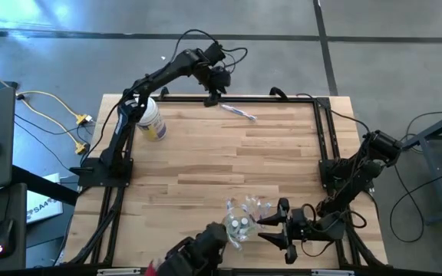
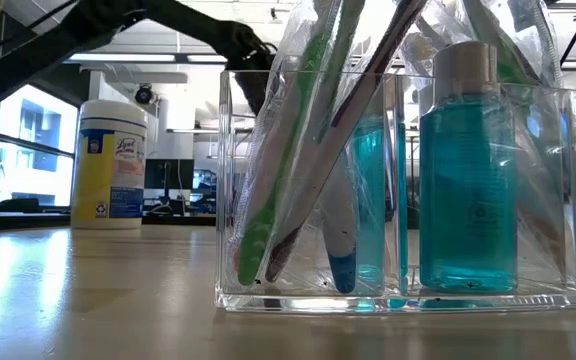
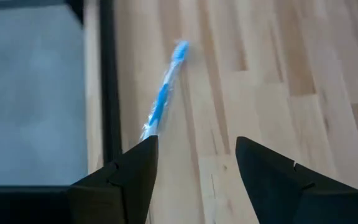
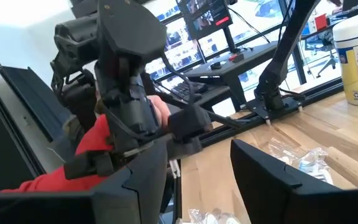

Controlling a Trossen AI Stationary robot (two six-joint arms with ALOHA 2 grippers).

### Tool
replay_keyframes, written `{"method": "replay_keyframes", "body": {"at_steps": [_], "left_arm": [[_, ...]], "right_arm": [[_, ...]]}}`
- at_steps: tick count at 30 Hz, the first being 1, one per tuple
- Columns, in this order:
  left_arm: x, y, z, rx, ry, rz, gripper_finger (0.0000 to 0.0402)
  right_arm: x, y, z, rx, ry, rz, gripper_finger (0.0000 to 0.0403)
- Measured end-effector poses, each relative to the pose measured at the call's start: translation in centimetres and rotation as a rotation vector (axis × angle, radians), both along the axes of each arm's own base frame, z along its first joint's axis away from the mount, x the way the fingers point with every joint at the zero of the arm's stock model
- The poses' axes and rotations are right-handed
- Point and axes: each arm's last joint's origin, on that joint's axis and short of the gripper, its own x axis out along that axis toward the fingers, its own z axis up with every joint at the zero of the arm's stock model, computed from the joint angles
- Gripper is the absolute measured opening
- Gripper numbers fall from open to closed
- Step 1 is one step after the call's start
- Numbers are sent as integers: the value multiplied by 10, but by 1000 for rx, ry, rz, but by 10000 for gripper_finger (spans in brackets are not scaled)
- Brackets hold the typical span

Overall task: Pick & Place toothbrushing station
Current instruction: Put the blue toothbrush into the transparent bin

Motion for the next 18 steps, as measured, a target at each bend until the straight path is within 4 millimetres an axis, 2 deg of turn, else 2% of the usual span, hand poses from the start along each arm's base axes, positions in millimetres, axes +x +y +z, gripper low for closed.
{"method": "replay_keyframes", "body": {"at_steps": [7,18], "left_arm": [[1,3,-7,-23,-20,-63,214],[-3,-4,-10,-165,13,-30,214]], "right_arm": [[0,0,0,-24,2,-1,172],[4,-4,0,-21,0,-22,172]]}}
